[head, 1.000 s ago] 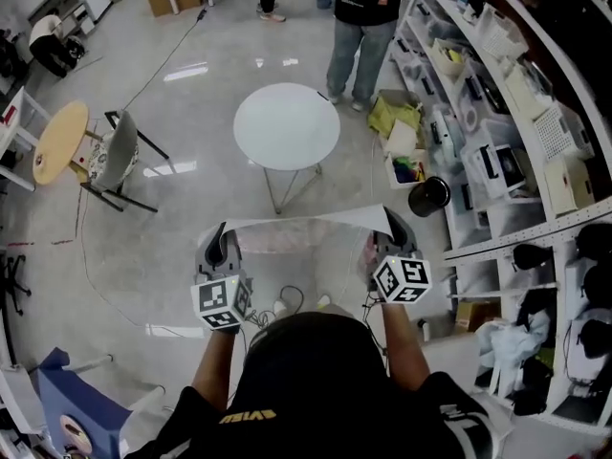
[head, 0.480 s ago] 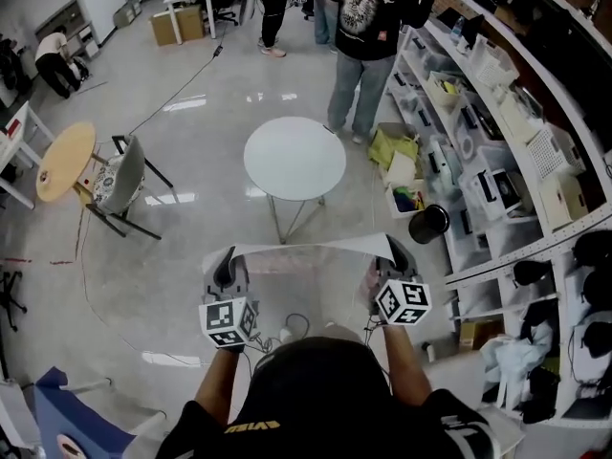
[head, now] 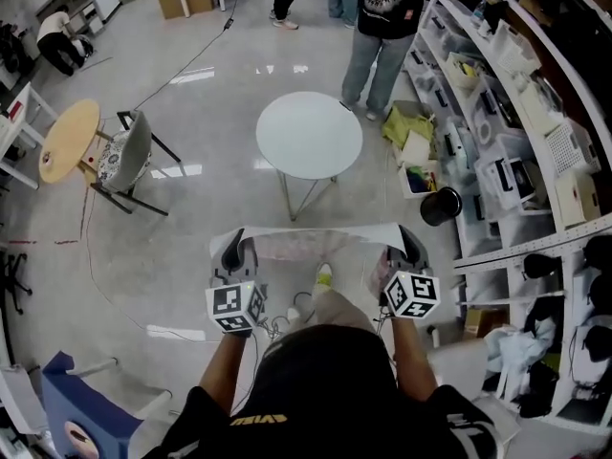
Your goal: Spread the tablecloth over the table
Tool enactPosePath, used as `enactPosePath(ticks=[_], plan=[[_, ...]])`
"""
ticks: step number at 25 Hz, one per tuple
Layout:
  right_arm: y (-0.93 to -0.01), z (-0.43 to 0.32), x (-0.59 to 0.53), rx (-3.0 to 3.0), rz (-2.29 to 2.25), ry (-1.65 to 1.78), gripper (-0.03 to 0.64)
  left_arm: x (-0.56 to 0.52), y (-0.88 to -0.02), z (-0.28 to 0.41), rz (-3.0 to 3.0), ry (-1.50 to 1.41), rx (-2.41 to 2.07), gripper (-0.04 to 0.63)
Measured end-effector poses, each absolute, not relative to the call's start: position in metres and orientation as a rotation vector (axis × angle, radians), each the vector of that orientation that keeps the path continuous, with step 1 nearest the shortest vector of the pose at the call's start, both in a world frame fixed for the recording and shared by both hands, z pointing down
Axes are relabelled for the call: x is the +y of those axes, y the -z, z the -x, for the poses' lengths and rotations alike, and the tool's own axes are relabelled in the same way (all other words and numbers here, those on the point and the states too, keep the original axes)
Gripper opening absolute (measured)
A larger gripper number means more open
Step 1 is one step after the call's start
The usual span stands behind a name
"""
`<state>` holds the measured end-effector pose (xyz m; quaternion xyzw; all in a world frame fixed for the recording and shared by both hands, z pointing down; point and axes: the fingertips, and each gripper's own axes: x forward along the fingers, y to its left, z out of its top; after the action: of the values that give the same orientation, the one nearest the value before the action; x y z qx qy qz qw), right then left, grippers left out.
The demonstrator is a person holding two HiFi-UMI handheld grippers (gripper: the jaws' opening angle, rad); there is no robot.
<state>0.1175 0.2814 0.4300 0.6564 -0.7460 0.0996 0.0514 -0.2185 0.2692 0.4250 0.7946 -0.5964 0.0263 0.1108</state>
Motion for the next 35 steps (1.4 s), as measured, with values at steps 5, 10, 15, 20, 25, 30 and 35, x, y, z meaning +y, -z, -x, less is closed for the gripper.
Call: enactPosePath(ticks=[5, 10, 15, 20, 25, 30, 35], plan=[[-0.442, -0.119, 0.246, -2.259, -1.995, -0.33, 0.017, 0.235, -0.428, 0.217, -2.327, -0.095, -1.756, 0.021], [-0.458, -0.129, 0.196, -2.246, -1.983, -0.377, 0.017, 0.195, -0.435, 0.207, -2.321, -0.157, -1.752, 0.023], [-0.456, -0.14, 0.145, -2.267, -1.964, -0.376, 0.017, 0.144, -0.431, 0.196, -2.308, -0.178, -1.778, 0.023], [-0.442, -0.153, 0.096, -2.306, -1.944, -0.328, 0.017, 0.099, -0.419, 0.182, -2.303, -0.207, -1.804, 0.023], [-0.44, -0.175, 0.058, -2.308, -1.922, -0.275, 0.017, 0.064, -0.415, 0.161, -2.29, -0.229, -1.823, 0.023], [-0.435, -0.193, 0.029, -2.334, -1.914, -0.251, 0.017, 0.038, -0.409, 0.143, -2.285, -0.23, -1.848, 0.023], [-0.428, -0.203, 0.009, -2.308, -1.931, -0.186, 0.015, 0.016, -0.4, 0.132, -2.3, -0.242, -1.854, 0.023]])
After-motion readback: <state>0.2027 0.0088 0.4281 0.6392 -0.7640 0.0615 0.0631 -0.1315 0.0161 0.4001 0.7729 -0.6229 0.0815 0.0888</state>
